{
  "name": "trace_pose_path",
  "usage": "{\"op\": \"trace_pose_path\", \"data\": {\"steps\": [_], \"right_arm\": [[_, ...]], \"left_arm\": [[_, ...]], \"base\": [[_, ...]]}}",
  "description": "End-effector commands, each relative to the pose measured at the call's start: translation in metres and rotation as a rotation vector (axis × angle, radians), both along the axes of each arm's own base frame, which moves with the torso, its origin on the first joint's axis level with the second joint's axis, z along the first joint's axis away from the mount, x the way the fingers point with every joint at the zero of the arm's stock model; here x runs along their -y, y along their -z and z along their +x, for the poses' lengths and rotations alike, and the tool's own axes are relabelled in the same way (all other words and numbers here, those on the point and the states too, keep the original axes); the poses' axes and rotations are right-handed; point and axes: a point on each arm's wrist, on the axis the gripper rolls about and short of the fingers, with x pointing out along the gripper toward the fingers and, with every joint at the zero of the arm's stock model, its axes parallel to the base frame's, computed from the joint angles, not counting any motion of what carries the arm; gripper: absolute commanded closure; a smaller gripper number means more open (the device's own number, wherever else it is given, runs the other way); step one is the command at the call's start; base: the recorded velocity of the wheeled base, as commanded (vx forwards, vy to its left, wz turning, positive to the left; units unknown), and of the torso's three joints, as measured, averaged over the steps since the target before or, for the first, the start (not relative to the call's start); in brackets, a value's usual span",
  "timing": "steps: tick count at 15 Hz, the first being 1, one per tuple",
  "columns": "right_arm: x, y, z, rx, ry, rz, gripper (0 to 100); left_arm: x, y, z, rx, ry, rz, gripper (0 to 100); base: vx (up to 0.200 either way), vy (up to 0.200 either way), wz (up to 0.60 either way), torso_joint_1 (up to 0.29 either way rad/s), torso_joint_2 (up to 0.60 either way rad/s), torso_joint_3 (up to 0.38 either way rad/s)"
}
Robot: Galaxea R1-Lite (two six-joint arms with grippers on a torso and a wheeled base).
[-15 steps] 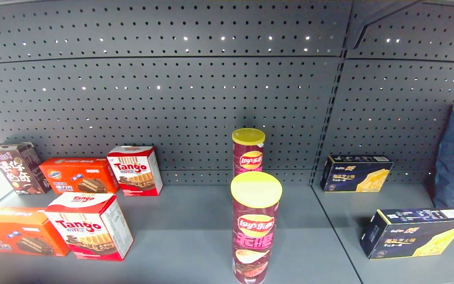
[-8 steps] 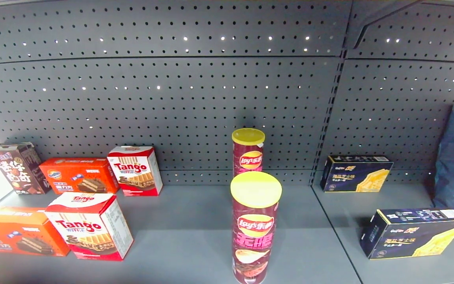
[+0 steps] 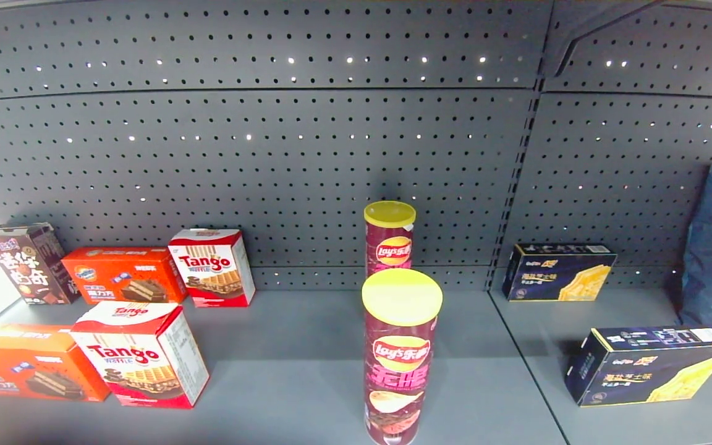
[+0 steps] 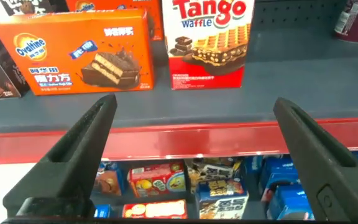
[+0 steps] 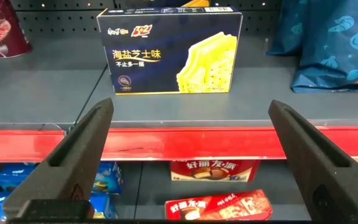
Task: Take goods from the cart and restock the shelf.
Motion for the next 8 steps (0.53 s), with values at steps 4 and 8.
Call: {"op": "trace_pose_path", "data": {"steps": [4,8], "right_arm": [[0.0,0.0004,0.0002,-0.003,0.0,0.0,0],[0.0,0.0004,0.0002,-0.003,0.0,0.0,0]], "left_arm": [[0.0,0.0003,-0.001,0.014,0.0,-0.001,0],[0.0001,0.0003,-0.001,0.014,0.003,0.002,0]], "base": [[0.0,0.0,0.0,0.0,0.0,0.0],[0.0,0.0,0.0,0.0,0.0,0.0]]}}
